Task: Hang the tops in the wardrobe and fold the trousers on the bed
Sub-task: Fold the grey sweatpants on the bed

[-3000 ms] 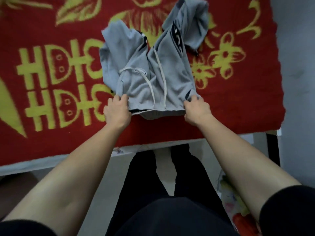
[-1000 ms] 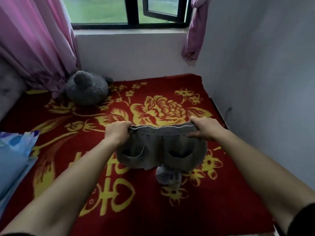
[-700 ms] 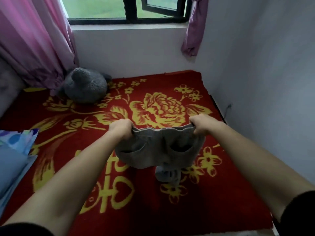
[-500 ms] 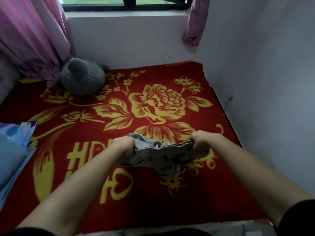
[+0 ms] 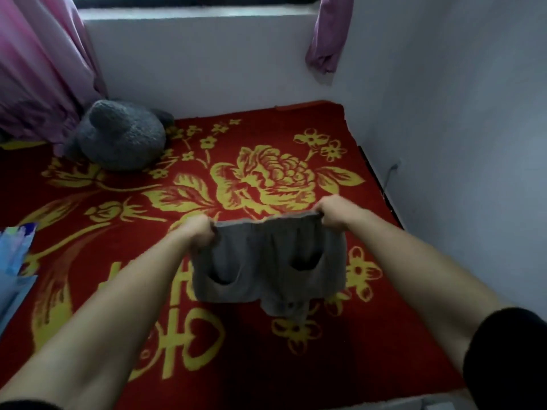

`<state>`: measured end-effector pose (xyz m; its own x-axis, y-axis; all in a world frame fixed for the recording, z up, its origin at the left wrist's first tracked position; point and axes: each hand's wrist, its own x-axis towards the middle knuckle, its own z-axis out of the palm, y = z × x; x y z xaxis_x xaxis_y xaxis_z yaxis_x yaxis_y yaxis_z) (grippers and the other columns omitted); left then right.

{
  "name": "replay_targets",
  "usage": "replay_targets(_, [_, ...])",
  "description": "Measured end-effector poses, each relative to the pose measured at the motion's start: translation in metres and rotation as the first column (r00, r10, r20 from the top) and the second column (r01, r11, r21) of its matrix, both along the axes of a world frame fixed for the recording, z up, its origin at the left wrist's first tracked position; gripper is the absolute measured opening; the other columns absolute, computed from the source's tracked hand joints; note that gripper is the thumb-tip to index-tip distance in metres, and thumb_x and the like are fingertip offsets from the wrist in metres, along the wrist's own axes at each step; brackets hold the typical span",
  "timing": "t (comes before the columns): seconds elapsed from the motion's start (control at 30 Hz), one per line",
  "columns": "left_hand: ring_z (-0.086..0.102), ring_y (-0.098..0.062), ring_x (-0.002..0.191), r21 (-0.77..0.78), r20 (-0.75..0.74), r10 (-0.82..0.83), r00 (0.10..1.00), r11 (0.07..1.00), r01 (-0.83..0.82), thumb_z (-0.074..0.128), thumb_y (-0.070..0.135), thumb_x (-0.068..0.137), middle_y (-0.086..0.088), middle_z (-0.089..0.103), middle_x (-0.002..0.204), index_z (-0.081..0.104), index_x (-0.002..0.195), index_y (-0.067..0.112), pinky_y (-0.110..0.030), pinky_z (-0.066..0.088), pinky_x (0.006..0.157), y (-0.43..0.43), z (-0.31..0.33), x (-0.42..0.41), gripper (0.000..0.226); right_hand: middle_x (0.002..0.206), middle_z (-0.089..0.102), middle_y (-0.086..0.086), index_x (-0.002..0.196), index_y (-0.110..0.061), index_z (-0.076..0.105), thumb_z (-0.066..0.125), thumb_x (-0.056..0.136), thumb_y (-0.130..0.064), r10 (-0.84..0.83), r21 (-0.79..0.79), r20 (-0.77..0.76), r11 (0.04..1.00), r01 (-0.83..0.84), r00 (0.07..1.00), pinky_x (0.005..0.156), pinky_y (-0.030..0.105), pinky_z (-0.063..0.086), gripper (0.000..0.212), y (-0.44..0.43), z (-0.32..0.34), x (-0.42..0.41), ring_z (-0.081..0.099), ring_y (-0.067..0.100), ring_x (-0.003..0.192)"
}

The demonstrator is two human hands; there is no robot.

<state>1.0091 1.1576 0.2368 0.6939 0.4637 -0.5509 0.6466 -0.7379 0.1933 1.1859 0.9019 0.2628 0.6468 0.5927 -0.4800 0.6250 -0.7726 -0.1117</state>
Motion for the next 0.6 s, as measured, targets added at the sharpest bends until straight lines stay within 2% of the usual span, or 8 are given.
replay_targets(0.07, [0.065,-0.034,0.092,0.079,0.280,0.072,0.957,0.992,-0.098,0.051,0.005,0.091,-0.017,0.069,0.104,0.068,0.101,0.011,-0.038,0.055,0.076,0.031,0.056,0.038,0.021,0.119,0.067,0.010,0.109,-0.020,0.073,0.054,0.088,-0.003,-0.041,0.210,0.169,0.978,0.004,0.985,0.086,0.038,0.053,0.032,0.025,0.055,0.038,0.062,0.031,0.109])
replay_targets(0.13, [0.062,-0.038,0.107,0.165,0.516,0.042,0.856,0.975,-0.147,0.052,0.002,0.089,-0.022,0.067,0.114,0.069,0.108,0.010,-0.040,0.050,0.091,0.060,0.124,0.068,0.027,0.123,0.063,0.015,0.119,-0.022,0.070,0.053,0.088,-0.003,-0.087,0.384,0.322,0.922,-0.046,0.943,0.093,0.039,0.050,0.040,0.047,0.123,0.066,0.059,0.036,0.115])
replay_targets(0.27, [0.060,-0.040,0.109,0.257,0.808,-0.042,0.587,0.922,-0.288,0.049,0.007,0.091,-0.023,0.066,0.115,0.067,0.114,0.011,-0.040,0.046,0.092,0.085,0.272,0.099,0.029,0.120,0.060,0.021,0.129,-0.021,0.064,0.048,0.096,-0.015,-0.253,0.616,0.550,0.766,-0.182,0.796,0.091,0.041,0.047,0.037,0.074,0.261,0.089,0.057,0.040,0.111])
replay_targets(0.37, [0.058,-0.041,0.107,0.291,0.911,-0.137,0.389,0.882,-0.372,0.042,0.006,0.089,-0.025,0.063,0.115,0.064,0.117,0.009,-0.042,0.046,0.091,0.080,0.357,0.093,0.036,0.132,0.055,0.019,0.141,-0.021,0.054,0.043,0.099,-0.015,-0.356,0.679,0.637,0.679,-0.279,0.684,0.097,0.040,0.044,0.044,0.076,0.345,0.084,0.053,0.038,0.118])
replay_targets(0.43, [0.057,-0.040,0.105,0.314,0.932,-0.199,0.304,0.862,-0.398,0.039,0.006,0.088,-0.026,0.060,0.115,0.063,0.116,0.008,-0.041,0.044,0.087,0.073,0.395,0.082,0.037,0.134,0.054,0.018,0.143,-0.019,0.053,0.043,0.099,-0.016,-0.384,0.685,0.673,0.646,-0.337,0.632,0.099,0.039,0.043,0.045,0.071,0.385,0.074,0.052,0.037,0.121])
replay_targets(0.5, [0.056,-0.041,0.106,0.357,0.925,-0.259,0.277,0.840,-0.409,0.038,0.007,0.089,-0.026,0.058,0.116,0.063,0.117,0.009,-0.041,0.043,0.085,0.066,0.417,0.070,0.037,0.137,0.052,0.018,0.144,-0.019,0.052,0.043,0.099,-0.014,-0.382,0.662,0.709,0.651,-0.372,0.593,0.100,0.040,0.043,0.046,0.062,0.407,0.064,0.050,0.036,0.124])
replay_targets(0.6, [0.053,-0.042,0.110,0.430,0.897,-0.329,0.296,0.808,-0.403,0.039,0.008,0.092,-0.026,0.056,0.118,0.062,0.119,0.009,-0.043,0.043,0.087,0.059,0.425,0.054,0.036,0.134,0.052,0.018,0.144,-0.020,0.052,0.045,0.099,-0.012,-0.360,0.630,0.736,0.673,-0.387,0.573,0.096,0.042,0.045,0.046,0.048,0.410,0.049,0.050,0.038,0.122])
